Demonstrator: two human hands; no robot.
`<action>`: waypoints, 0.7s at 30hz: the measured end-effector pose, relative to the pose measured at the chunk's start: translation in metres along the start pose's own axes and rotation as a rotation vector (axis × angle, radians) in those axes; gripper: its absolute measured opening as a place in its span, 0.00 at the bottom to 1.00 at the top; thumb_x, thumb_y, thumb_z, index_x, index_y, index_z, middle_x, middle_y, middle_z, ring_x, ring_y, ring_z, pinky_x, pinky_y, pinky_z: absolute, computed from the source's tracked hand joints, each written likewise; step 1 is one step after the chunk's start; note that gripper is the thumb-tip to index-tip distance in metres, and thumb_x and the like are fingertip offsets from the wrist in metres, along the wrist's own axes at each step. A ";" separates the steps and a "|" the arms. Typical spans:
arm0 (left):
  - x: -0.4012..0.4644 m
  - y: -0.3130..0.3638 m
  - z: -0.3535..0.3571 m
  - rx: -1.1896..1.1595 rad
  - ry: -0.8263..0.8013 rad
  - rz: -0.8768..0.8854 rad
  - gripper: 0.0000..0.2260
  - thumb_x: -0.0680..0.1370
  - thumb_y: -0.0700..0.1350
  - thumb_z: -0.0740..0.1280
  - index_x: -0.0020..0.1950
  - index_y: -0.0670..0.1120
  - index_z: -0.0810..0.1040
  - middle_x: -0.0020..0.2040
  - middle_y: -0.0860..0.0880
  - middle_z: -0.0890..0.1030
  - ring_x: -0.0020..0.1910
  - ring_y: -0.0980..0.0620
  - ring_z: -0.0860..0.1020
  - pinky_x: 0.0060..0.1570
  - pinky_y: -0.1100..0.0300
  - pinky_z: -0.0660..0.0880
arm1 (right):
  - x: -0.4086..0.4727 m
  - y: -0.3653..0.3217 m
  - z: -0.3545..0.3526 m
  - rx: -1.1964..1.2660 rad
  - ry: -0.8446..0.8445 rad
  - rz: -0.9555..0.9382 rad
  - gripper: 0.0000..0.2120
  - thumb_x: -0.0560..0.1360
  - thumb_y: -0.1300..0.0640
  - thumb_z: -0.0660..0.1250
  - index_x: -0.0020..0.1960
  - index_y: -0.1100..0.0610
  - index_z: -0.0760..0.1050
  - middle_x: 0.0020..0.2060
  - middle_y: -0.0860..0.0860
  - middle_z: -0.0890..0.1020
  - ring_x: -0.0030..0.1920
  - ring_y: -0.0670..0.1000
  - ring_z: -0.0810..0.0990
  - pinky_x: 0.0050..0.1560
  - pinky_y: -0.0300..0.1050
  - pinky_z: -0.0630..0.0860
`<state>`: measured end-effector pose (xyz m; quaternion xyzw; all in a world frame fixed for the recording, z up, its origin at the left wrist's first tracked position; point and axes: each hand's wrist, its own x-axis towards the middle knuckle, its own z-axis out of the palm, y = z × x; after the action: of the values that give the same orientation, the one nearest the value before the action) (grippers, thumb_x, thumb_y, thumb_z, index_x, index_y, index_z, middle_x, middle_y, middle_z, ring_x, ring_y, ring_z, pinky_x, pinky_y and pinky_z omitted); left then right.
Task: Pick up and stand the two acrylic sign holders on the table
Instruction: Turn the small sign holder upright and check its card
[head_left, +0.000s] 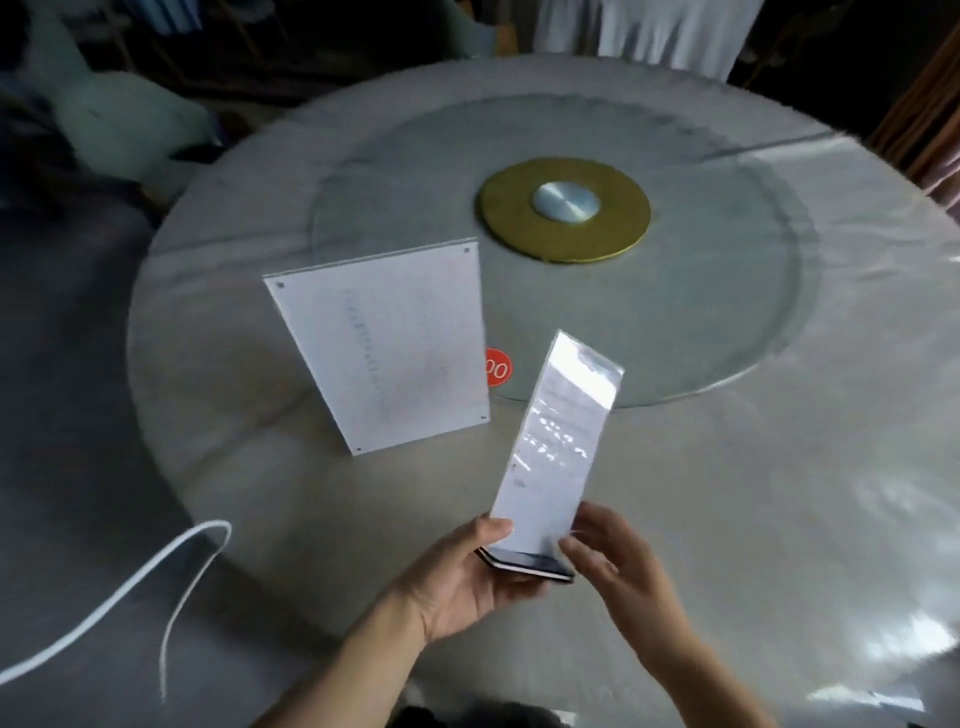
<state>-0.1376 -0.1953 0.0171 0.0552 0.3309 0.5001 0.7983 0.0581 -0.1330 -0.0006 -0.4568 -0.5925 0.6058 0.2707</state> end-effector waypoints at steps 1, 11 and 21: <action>-0.011 0.007 -0.010 0.012 0.019 0.043 0.19 0.73 0.43 0.71 0.62 0.37 0.80 0.57 0.33 0.80 0.51 0.37 0.81 0.43 0.51 0.83 | 0.005 -0.004 0.015 -0.012 -0.021 -0.003 0.13 0.75 0.60 0.72 0.58 0.53 0.78 0.52 0.50 0.86 0.52 0.53 0.85 0.51 0.47 0.80; -0.101 0.051 -0.136 0.789 0.841 0.485 0.10 0.77 0.53 0.68 0.55 0.53 0.83 0.47 0.56 0.87 0.49 0.54 0.83 0.51 0.51 0.79 | 0.061 -0.034 0.171 -0.450 -0.207 -0.160 0.11 0.78 0.60 0.68 0.58 0.49 0.74 0.49 0.45 0.83 0.47 0.36 0.82 0.45 0.31 0.79; -0.107 0.104 -0.220 1.041 1.210 0.592 0.07 0.78 0.41 0.66 0.53 0.48 0.80 0.50 0.47 0.86 0.48 0.45 0.82 0.49 0.52 0.80 | 0.102 -0.043 0.296 -0.321 -0.298 0.056 0.19 0.81 0.59 0.60 0.70 0.50 0.67 0.62 0.44 0.77 0.64 0.50 0.78 0.58 0.41 0.73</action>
<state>-0.3757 -0.2867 -0.0593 0.2226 0.8604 0.4158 0.1931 -0.2543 -0.1776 -0.0180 -0.4156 -0.7017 0.5721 0.0868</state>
